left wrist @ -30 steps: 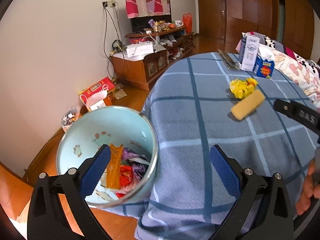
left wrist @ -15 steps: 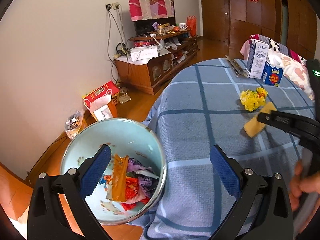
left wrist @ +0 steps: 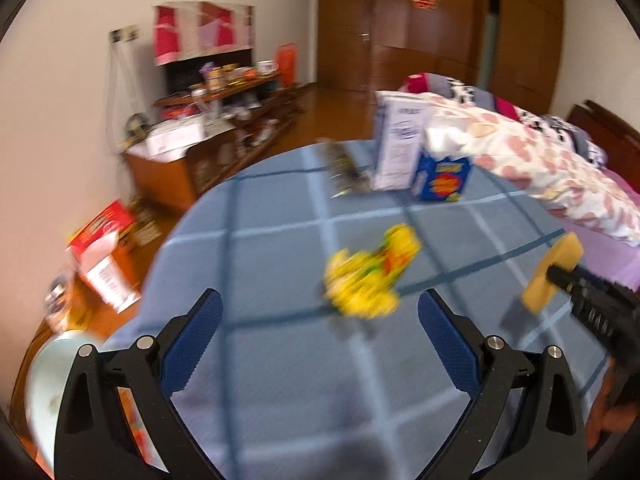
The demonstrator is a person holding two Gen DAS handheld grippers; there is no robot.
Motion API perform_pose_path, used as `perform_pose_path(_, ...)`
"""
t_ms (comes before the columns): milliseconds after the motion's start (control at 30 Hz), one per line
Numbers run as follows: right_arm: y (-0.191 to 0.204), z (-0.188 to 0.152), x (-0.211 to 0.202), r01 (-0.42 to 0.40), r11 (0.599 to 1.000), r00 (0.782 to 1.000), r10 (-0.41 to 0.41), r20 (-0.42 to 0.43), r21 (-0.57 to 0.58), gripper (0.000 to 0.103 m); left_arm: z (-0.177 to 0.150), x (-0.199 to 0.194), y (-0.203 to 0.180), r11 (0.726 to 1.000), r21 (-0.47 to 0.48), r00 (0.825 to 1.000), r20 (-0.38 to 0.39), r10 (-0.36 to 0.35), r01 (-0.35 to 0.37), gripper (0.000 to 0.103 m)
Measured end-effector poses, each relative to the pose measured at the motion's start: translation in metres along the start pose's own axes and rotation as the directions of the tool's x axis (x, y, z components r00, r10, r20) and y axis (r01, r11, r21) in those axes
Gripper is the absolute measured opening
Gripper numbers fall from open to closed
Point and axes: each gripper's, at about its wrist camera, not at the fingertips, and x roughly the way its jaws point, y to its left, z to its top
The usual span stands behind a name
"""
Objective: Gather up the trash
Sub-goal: 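Lift the yellow sponge with the right gripper while the left gripper grasps the yellow floral bag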
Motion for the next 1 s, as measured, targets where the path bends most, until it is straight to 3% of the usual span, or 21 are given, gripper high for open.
perform_pose_path(100,-0.009,-0.003,0.007,-0.024,0.999,1.000,0.024,-0.013,0.025,0.032,0.013,0.031,-0.028,0.997,0.080,1.000,-0.019,0.012,-0.010,0.095)
perform_pose_path(200,-0.015,-0.003,0.012,-0.037,0.999,0.999,0.038,-0.019,0.028,0.032,0.019,0.066,-0.048,0.994,0.112,0.996,-0.086,0.029,-0.019,0.095)
perform_pose_path(333,-0.015,-0.003,0.016,-0.063,0.997,0.997,0.064,-0.039,0.045,0.032,0.015,0.093,-0.061,0.990,0.135,0.985,-0.163,0.052,-0.030,0.085)
perform_pose_path(433,-0.015,-0.003,0.012,-0.073,0.996,0.996,0.075,-0.037,0.056,0.032,0.010,0.102,-0.064,0.980,0.173,0.979,-0.162,0.126,-0.098,0.074)
perform_pose_path(500,-0.016,-0.002,0.009,-0.079,0.995,0.996,0.081,-0.028,0.064,0.032,0.009,0.100,-0.064,0.981,0.172,0.982,-0.147,0.118,-0.092,0.060)
perform_pose_path(533,-0.016,-0.002,0.007,-0.080,0.995,0.996,0.082,-0.024,0.067,0.032,0.009,0.099,-0.064,0.977,0.182,0.981,-0.142,0.134,-0.107,0.047)
perform_pose_path(567,-0.016,-0.003,0.005,-0.081,0.994,0.996,0.083,-0.020,0.070,0.032,0.009,0.095,-0.064,0.976,0.189,0.981,-0.137,0.134,-0.107,0.044)
perform_pose_path(667,-0.014,-0.004,-0.004,-0.088,0.993,0.996,0.088,-0.004,0.080,0.032,0.009,0.080,-0.054,0.991,0.126,0.987,-0.148,0.064,-0.045,0.040)
perform_pose_path(1000,0.000,-0.026,-0.046,-0.097,0.993,0.995,0.096,0.025,0.068,0.032,-0.022,-0.009,-0.035,1.000,0.024,0.997,-0.076,0.016,-0.015,0.040)
